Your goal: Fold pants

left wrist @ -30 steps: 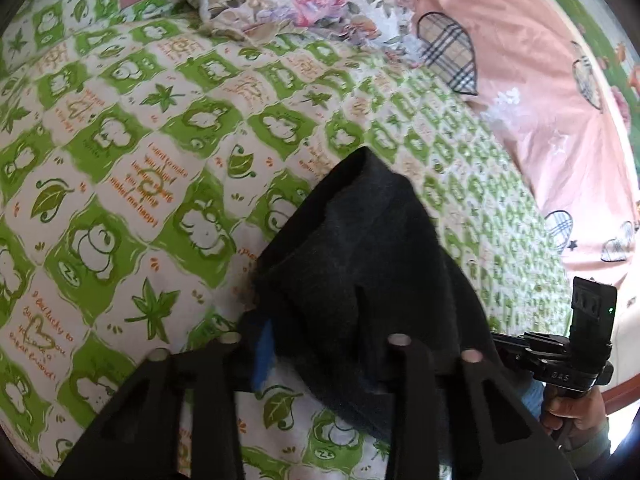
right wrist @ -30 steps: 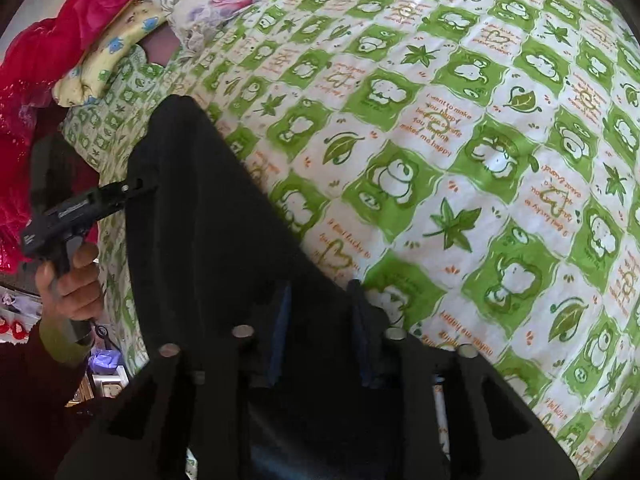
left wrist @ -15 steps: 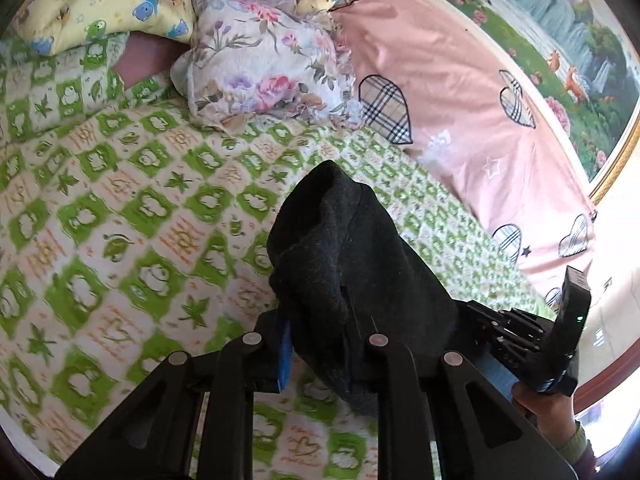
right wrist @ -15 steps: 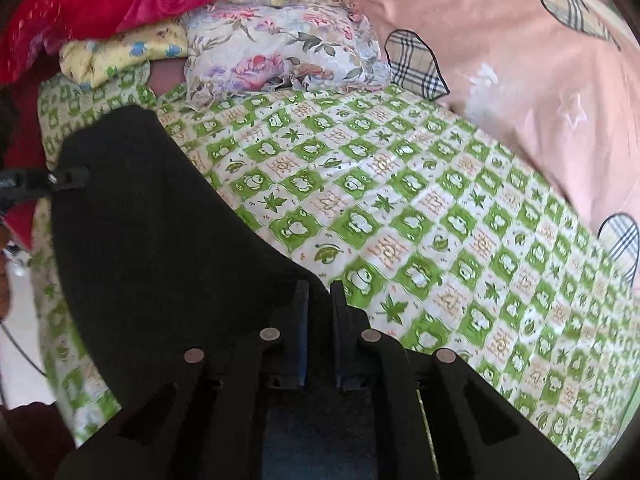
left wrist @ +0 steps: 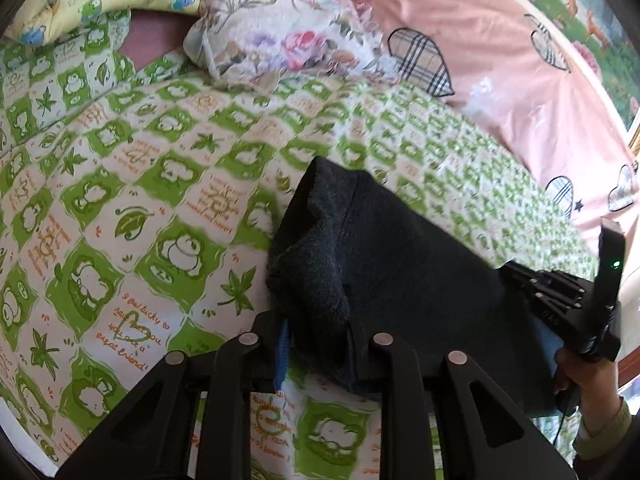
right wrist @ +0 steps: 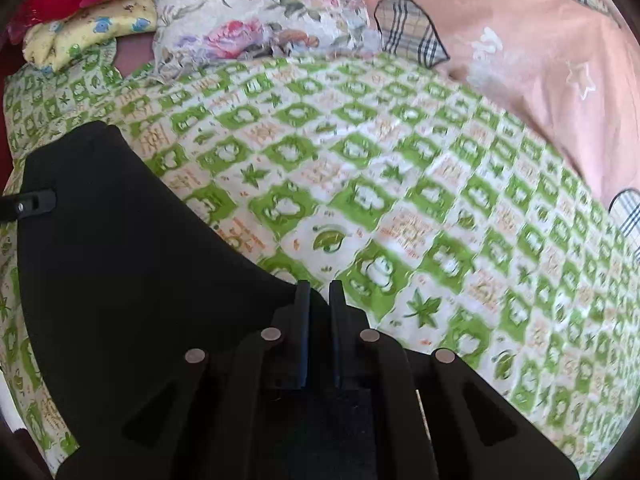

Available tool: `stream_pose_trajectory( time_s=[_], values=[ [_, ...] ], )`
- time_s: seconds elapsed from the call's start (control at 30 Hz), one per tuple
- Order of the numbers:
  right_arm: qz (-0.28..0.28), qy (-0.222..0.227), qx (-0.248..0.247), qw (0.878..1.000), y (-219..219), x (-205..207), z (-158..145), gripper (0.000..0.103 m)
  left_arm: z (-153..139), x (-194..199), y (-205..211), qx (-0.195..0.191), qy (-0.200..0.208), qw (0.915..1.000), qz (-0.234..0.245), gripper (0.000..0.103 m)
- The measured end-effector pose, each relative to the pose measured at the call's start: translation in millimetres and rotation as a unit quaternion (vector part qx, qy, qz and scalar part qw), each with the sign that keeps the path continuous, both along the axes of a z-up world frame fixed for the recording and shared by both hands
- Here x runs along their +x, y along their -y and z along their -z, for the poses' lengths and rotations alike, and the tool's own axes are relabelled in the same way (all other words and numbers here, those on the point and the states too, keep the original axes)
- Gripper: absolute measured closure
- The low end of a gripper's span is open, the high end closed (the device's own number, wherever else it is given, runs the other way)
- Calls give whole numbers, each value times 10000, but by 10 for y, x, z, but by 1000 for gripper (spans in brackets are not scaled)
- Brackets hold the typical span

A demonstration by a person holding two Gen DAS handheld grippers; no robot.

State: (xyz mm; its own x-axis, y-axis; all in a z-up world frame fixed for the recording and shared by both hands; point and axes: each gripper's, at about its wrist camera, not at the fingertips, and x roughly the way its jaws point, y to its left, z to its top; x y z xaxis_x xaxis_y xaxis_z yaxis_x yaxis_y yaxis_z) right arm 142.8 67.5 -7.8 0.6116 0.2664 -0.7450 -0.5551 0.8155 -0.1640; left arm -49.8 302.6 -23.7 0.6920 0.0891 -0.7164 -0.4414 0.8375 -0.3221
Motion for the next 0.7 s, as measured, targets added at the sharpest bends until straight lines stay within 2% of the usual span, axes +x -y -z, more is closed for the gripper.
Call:
stream_pose_trajectory(
  time_s=[0.07, 0.13, 0.3, 0.47, 0.7],
  values=[
    [115, -59, 166, 9998, 65, 2, -28, 80, -18, -35, -25, 81, -81, 9999, -112, 61],
    [289, -83, 343, 9990, 147, -29, -105, 68, -82, -115, -59, 215, -85, 9993, -287, 55],
    [541, -90, 1138, 9920, 503, -302, -401, 48, -279, -305, -122, 215, 84, 9983, -526, 52],
    [793, -181, 1853, 9793, 941, -704, -518, 44, -485, -425, -46, 233, 289, 9979, -521, 51],
    [1382, -266, 2331, 9622, 1536, -1232, -467, 40, -647, -319, 377, 329, 395, 9987, 58, 46]
  ],
)
